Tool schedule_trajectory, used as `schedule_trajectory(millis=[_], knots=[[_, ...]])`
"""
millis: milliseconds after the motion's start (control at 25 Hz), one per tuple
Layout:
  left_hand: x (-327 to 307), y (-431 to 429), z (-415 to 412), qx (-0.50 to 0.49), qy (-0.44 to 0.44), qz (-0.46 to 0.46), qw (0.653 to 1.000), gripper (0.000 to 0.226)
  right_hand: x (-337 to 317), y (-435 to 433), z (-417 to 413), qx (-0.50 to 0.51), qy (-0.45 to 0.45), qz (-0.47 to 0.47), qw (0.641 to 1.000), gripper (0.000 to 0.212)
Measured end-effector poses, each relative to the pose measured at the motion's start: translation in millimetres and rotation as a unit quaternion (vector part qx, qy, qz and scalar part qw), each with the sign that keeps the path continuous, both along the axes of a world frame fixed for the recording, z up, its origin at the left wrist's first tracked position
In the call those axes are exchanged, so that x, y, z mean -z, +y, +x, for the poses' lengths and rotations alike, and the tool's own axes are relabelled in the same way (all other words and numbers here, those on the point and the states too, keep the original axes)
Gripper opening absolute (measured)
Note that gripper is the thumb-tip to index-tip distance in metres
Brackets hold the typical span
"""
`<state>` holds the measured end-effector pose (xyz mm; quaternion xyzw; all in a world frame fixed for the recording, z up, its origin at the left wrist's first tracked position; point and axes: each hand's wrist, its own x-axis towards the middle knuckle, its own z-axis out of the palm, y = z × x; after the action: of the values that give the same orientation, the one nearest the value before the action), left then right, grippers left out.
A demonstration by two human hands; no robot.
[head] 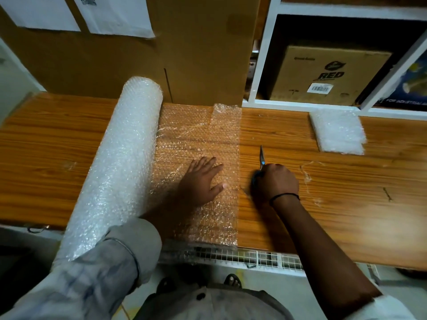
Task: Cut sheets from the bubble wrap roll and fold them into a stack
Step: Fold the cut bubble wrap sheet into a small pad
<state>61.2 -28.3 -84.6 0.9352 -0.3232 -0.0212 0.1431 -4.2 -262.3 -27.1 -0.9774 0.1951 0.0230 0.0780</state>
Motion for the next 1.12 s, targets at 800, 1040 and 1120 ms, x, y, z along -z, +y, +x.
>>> schedule_trajectory(millis=[800,1040,1120], knots=[[-1.2,33.6,-54.0,0.104,-0.016,-0.001,0.994,0.061,39.7,85.7,-79.8,-0.225,-0.169,0.067,0.957,0.018],[-9.9,23.6,-21.7,0.11,0.01,0.096,0.989,0.065,24.1,94.1,-78.0,-0.241,-0.214,0.068,0.944,0.018],[-14.5,23.1,-11.2,0.126,0.021,0.118,0.985,0.068,26.4,94.7,-93.2,-0.267,-0.214,0.07,0.937,0.023]])
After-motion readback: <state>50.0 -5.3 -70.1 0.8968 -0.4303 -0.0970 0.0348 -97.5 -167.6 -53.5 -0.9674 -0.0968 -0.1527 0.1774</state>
